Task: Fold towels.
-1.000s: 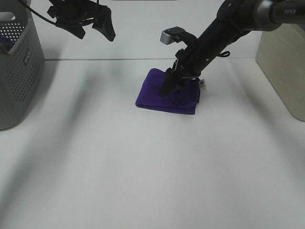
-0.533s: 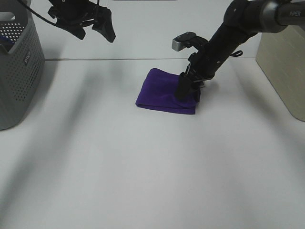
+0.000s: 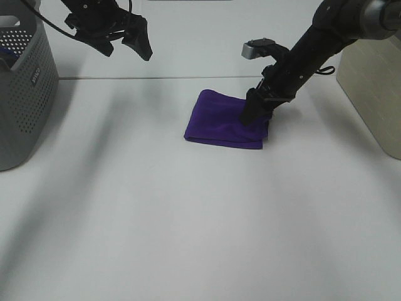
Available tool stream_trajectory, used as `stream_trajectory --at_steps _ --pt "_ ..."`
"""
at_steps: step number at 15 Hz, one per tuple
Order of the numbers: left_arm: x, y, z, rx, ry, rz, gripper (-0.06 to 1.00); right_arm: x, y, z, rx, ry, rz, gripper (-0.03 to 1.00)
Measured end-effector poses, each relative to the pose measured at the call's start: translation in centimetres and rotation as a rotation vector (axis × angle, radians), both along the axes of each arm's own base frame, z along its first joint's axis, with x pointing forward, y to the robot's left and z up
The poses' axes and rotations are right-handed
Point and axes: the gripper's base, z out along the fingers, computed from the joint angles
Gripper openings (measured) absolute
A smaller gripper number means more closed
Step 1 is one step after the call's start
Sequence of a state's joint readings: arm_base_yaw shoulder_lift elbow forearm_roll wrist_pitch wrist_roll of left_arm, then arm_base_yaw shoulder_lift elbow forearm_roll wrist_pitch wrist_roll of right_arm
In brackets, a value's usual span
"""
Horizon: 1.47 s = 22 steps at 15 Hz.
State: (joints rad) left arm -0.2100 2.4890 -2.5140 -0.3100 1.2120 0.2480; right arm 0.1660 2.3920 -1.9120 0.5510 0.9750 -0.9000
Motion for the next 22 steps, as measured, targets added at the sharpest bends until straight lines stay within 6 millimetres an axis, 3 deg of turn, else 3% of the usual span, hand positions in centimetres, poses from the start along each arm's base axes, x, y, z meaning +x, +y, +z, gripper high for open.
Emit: stream_trajectory --at_steps 2,4,7,8,9,11,13,14,17,19,22 --pt "0.0 0.0 0.0 0.001 0.000 0.000 0.87 0.0 0.2 3.8 0.031 -0.062 0.011 0.78" --pt "0.1 0.1 0.2 0.013 -0.010 0.006 0.87 -0.1 0.2 9.5 0.057 -0.145 -0.016 0.78" --pt "0.0 1.0 1.0 0.083 -0.028 0.076 0.87 -1.6 -1.6 15.8 0.005 -0.126 -0.232 0.78" --pt "-0.1 1.6 2.0 0.126 -0.054 0.106 0.87 -2.3 -3.3 17.3 -0.022 -0.102 -0.320 0.78" --pt "-0.5 3.5 4.8 0.146 -0.105 0.181 0.87 -3.6 -8.0 21.2 -0.012 -0.136 -0.475 0.78" --pt "-1.2 6.6 8.1 0.127 -0.154 0.277 0.87 -5.9 -12.9 24.8 0.001 -0.193 -0.634 0.78" --pt "-2.2 10.5 11.5 0.100 -0.207 0.387 0.87 -9.1 -15.3 27.5 -0.004 -0.229 -0.734 0.78" --pt "-2.7 11.5 12.6 0.094 -0.225 0.412 0.87 -10.2 -15.5 28.0 -0.015 -0.234 -0.751 0.79" --pt "-8.0 14.9 17.6 0.094 -0.247 0.495 0.87 -18.3 -15.0 29.1 -0.073 -0.227 -0.801 0.80" --pt "-12.5 15.2 18.3 0.143 -0.196 0.496 0.87 -24.8 -14.1 29.9 -0.062 -0.260 -0.809 0.80" --pt "-22.2 15.0 17.6 0.190 -0.110 0.488 0.87 -34.2 -12.6 28.9 -0.028 -0.344 -0.811 0.80"
